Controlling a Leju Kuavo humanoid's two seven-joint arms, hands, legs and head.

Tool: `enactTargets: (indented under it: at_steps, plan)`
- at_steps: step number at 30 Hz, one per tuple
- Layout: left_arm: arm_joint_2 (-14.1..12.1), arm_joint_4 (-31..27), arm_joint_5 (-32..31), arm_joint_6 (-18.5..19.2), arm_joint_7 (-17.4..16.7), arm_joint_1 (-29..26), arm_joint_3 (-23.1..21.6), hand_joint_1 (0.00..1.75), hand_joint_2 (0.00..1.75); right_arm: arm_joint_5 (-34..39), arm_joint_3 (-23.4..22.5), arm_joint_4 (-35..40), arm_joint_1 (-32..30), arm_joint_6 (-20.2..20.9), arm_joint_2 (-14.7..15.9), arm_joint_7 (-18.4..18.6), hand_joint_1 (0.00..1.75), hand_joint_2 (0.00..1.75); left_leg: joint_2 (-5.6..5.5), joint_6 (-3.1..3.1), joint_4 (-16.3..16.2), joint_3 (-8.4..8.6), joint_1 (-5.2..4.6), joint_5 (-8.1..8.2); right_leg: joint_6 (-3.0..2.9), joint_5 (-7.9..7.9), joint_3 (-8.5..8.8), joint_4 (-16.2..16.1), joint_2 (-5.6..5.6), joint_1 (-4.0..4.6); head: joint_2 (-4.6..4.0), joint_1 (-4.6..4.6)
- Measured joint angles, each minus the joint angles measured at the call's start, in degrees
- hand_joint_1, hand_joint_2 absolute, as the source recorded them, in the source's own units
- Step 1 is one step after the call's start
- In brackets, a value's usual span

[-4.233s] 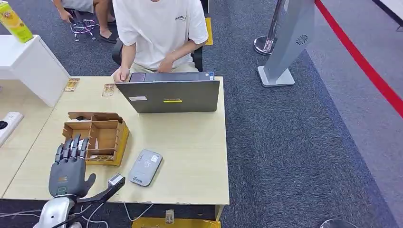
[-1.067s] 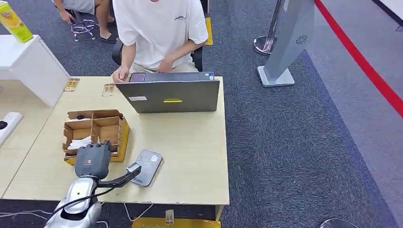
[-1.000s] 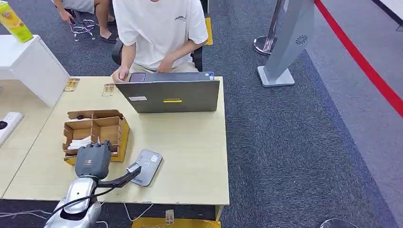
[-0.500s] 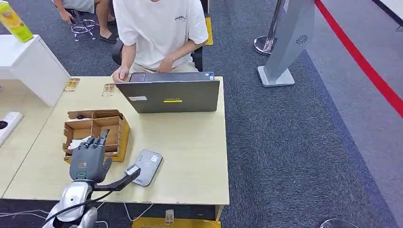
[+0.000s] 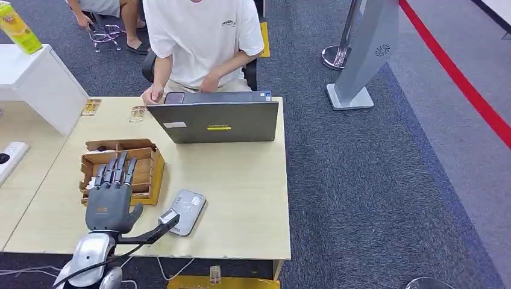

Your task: Pass the card to the sensor for recognition and then transmit it.

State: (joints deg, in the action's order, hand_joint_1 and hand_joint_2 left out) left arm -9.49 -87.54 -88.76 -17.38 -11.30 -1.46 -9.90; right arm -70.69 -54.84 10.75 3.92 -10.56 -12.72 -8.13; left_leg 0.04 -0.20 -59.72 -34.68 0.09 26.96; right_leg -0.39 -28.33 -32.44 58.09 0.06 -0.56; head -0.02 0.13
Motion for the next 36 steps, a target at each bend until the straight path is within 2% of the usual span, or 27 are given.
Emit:
enactTargets:
  at_steps: [11, 17, 19, 27, 36]
  plan:
    - [0.0, -0.4, 0.0, 0.0, 0.0, -0.3, 0.0, 0.0, 1.75, 0.0, -0.2, 0.0, 0.0, 0.0, 0.0, 0.0, 0.0, 0.0, 0.0, 0.0, 0.0, 0.0, 0.0, 0.0, 0.0, 0.0, 0.0, 0.0, 0.0, 0.0, 0.0, 0.0]
    - [-0.9, -0.2, 0.0, 4.3, -3.1, -0.3, 0.3, 0.0, 1.75, -0.1, -0.2, 0.0, 0.0, 0.0, 0.0, 0.0, 0.0, 0.0, 0.0, 0.0, 0.0, -0.01, 0.0, 0.0, 0.0, 0.0, 0.0, 0.0, 0.0, 0.0, 0.0, 0.0]
    - [-1.3, 0.7, 0.0, 5.5, -3.2, -0.2, 1.4, 0.0, 1.75, -0.6, -0.2, 0.0, 0.0, 0.1, 0.0, 0.0, 0.0, 0.0, 0.0, 0.0, 0.0, 0.0, 0.0, 0.0, 0.0, 0.0, 0.0, 0.0, 0.0, 0.0, 0.0, 0.0]
    - [-2.1, 6.5, 0.2, 4.2, -0.7, 0.1, 8.2, 0.0, 1.75, -1.2, -0.2, 0.0, 0.0, 0.3, 0.0, 0.2, 0.0, 0.0, 0.01, -0.01, 0.0, 0.0, 0.01, 0.0, -0.01, 0.0, -0.01, 0.0, 0.01, 0.01, 0.0, -0.02]
    - [-2.1, 9.3, 0.2, 4.1, -0.7, 0.4, 10.3, 0.0, 1.75, -1.8, -0.2, 0.0, 0.0, 0.4, 0.0, 0.3, 0.0, 0.0, 0.0, 0.0, 0.0, -0.01, 0.0, 0.0, 0.0, 0.0, 0.0, 0.0, 0.0, 0.0, 0.0, -0.02]
